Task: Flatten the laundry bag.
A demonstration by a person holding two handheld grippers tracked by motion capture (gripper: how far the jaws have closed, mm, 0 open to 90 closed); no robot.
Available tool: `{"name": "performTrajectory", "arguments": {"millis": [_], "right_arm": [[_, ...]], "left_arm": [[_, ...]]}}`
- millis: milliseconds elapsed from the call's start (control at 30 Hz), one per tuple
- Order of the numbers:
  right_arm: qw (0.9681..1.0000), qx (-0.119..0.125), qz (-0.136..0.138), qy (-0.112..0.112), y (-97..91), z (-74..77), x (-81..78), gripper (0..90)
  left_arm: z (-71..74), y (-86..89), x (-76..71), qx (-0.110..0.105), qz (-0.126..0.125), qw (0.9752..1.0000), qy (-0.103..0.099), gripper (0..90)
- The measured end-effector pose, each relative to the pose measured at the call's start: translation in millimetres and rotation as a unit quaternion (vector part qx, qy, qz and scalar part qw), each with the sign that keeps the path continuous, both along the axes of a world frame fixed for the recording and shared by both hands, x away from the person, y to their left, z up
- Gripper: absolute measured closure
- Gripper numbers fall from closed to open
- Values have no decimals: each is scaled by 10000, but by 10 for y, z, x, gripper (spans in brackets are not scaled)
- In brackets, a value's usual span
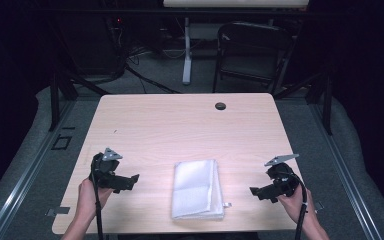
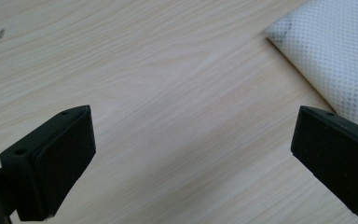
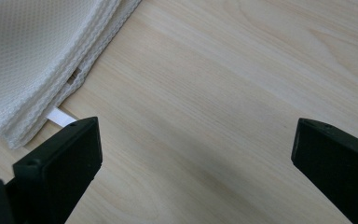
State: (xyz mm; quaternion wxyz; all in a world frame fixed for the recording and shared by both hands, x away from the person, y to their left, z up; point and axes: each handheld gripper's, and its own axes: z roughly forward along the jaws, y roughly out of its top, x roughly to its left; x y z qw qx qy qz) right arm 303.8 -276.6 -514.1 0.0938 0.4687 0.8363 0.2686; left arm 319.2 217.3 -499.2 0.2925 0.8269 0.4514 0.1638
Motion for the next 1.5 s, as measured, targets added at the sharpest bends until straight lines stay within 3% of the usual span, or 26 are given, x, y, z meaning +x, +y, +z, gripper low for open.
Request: {"name": "performTrajectory", "arguments": {"millis": [233, 433, 533, 600, 633, 667, 733, 867, 933, 1000, 1033, 1133, 1200, 1233, 1267, 1300, 1333, 1400, 1467, 1500], "right_arm": [[9999, -70, 72, 17, 65, 15, -38, 20], [9998, 40, 95, 160, 114, -16, -50, 48], [9997, 17, 114, 215, 128, -24, -64, 49], [9997, 40, 99, 224, 136, -17, -78, 55], [9997, 81, 129, 210, 141, -20, -76, 57], [9996, -33, 147, 253, 166, -14, -67, 64], [9995, 38, 148, 259, 176, -18, -67, 71], [9994, 0, 209, 276, 200, -38, -91, 111], [9993, 3, 220, 307, 202, -33, -96, 122], [9994, 1, 223, 256, 211, -29, -102, 134], [9994, 1, 223, 256, 211, -29, -102, 134], [9991, 22, 271, 334, 233, -46, -78, 141], [9985, -135, 306, 424, 272, -61, -64, 145], [9985, -108, 369, 393, 287, -64, -67, 150], [9985, -120, 392, 373, 308, -63, -78, 154], [9980, -212, 440, 400, 310, -59, -77, 154], [9980, -105, 455, 426, 324, -70, -83, 157], [9979, -190, 458, 411, 323, -79, -104, 166], [9978, -199, 448, 443, 328, -73, -116, 168], [9976, -144, 511, 450, 330, -68, -125, 182]], "left_arm": [[7, -318, -173, 72, -504, 9987, 0, 0], [33, -668, -311, 96, -1193, 9928, -29, 0], [19, -857, -380, 153, -1565, 9875, -72, 0], [18, -971, -426, 57, -1851, 9827, -61, 0], [22, -1037, -448, 119, -1967, 9803, -99, 0], [26, -1098, -473, 109, -2035, 9789, -177, 0], [22, -1203, -501, 24, -2200, 9755, -65, 0], [-33, -1415, -573, 298, -2625, 9645, 31, 2], [-50, -1496, -589, 354, -2698, 9622, 43, 3], [-55, -1612, -593, 368, -2851, 9578, -5, 53], [-55, -1612, -593, 368, -2851, 9578, -5, 68], [-91, -1773, -573, 444, -3114, 9492, -14, 118], [-137, -1846, -563, 447, -3170, 9474, 39, 147], [-182, -1902, -557, 599, -3230, 9445, 91, 158], [-213, -1927, -551, 629, -3214, 9448, 76, 166], [-242, -1953, -531, 656, -3258, 9430, 187, 171], [-277, -1981, -521, 716, -3255, 9426, 210, 189], [-349, -2031, -499, 831, -3304, 9397, 300, 224], [-415, -2079, -492, 1000, -3386, 9348, 390, 236], [-463, -2108, -484, 1137, -3454, 9305, 450, 249]]}}
